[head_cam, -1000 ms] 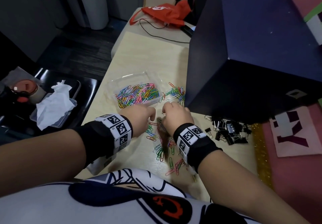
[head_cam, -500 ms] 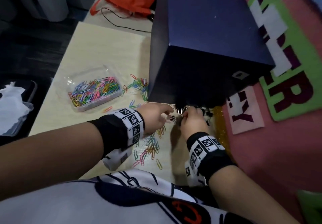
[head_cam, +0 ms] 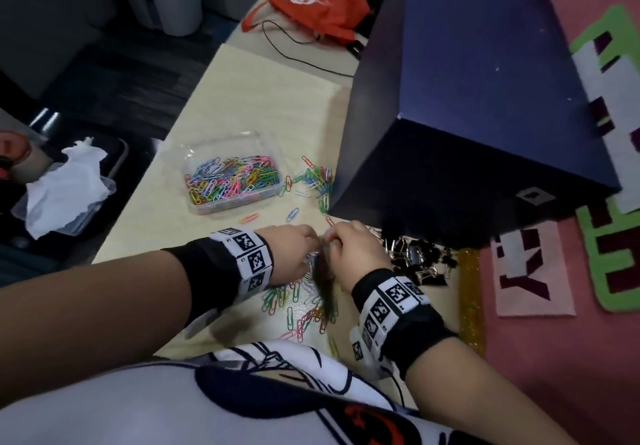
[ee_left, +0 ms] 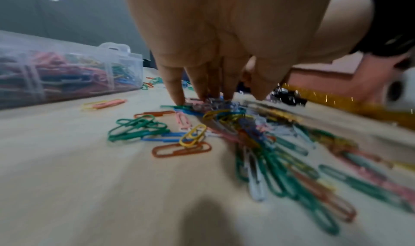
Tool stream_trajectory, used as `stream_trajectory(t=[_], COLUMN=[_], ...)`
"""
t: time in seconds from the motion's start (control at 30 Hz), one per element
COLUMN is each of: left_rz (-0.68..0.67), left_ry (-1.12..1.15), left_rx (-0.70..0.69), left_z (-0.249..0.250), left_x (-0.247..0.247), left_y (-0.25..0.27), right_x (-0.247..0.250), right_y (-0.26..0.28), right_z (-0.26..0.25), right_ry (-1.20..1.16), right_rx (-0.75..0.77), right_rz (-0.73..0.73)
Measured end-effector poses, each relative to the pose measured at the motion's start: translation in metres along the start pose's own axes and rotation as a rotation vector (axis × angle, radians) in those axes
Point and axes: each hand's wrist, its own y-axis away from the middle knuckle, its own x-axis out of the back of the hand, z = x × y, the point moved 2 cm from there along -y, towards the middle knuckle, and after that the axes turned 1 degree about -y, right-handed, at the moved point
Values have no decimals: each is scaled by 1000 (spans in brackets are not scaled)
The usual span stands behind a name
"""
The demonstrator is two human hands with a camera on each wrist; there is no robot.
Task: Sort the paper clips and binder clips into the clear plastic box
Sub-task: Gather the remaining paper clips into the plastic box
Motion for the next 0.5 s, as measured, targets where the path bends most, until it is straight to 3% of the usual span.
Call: stream_trajectory(t=[0.1,0.2,0.3,0.4,0.5], left_rz=[126,299,317,333,256], left_ry=[-29,-118,-129,-186,-213], left_rx=[0,157,378,436,446], left_z=[-9,-33,-66,-86,-102], left_x=[14,34,44,47,44], left_y=[14,30,47,55,61], right_x=[-3,-7,-12,-15,-21], right_y=[-23,-48,-76,-100,-122], right_z=[-27,-47,-60,-61,-62], right_ry=[-69,-71,-86,-103,-103], right_rx=[40,88,43,-59,-200], right_rz=[-32,-20,18,42,72])
